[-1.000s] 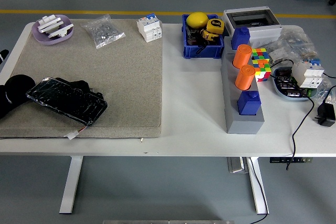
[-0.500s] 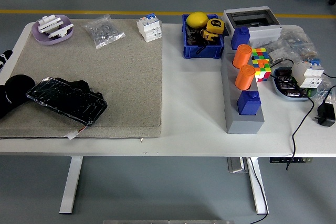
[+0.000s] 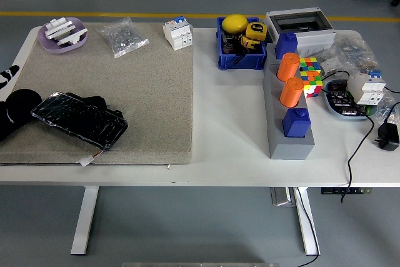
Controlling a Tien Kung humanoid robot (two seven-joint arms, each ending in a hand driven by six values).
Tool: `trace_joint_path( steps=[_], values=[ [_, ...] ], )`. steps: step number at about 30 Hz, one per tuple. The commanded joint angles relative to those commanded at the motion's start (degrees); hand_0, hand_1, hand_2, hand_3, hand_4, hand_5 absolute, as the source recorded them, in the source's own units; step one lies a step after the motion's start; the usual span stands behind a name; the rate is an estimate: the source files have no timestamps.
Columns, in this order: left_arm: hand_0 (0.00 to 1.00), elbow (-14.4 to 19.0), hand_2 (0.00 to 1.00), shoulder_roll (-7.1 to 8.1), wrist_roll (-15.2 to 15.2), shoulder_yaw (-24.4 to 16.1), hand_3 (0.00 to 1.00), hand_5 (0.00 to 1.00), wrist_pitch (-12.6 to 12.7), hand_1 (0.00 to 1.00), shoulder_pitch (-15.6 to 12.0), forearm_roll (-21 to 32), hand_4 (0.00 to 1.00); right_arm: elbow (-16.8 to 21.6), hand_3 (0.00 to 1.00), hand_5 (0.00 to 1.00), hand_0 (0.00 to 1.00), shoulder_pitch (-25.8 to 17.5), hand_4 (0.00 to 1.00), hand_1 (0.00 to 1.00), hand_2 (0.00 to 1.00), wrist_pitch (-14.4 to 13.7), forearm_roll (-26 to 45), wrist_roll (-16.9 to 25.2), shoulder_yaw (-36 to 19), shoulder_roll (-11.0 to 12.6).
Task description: Pick the rag up,wipe the panel,place it on the desk
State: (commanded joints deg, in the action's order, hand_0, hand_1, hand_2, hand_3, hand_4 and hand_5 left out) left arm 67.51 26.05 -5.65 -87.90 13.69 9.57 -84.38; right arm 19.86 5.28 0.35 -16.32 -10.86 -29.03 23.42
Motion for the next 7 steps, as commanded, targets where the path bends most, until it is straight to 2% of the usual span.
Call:
trace_joint_path(
  steps=[2, 7],
  values=[
    [0.656, -0.2, 0.792, 0.9, 0.1, 0.3, 0.765, 0.249, -0.2, 0.795, -0.1, -0.8, 0.92, 0.0, 0.647, 0.774, 0.815, 0.0, 0.953, 0.677, 0.699, 0.0, 0.0, 0.0, -0.2, -0.1],
    [0.656, -0.3, 0.792, 1.82, 0.1, 0.3, 0.765, 0.249, -0.4, 0.795, -0.2, -1.6, 0.92, -0.1, 0.647, 0.774, 0.815, -0.3, 0.953, 0.677, 0.699, 0.0, 0.1, 0.0, -0.7, -0.1]
  ],
)
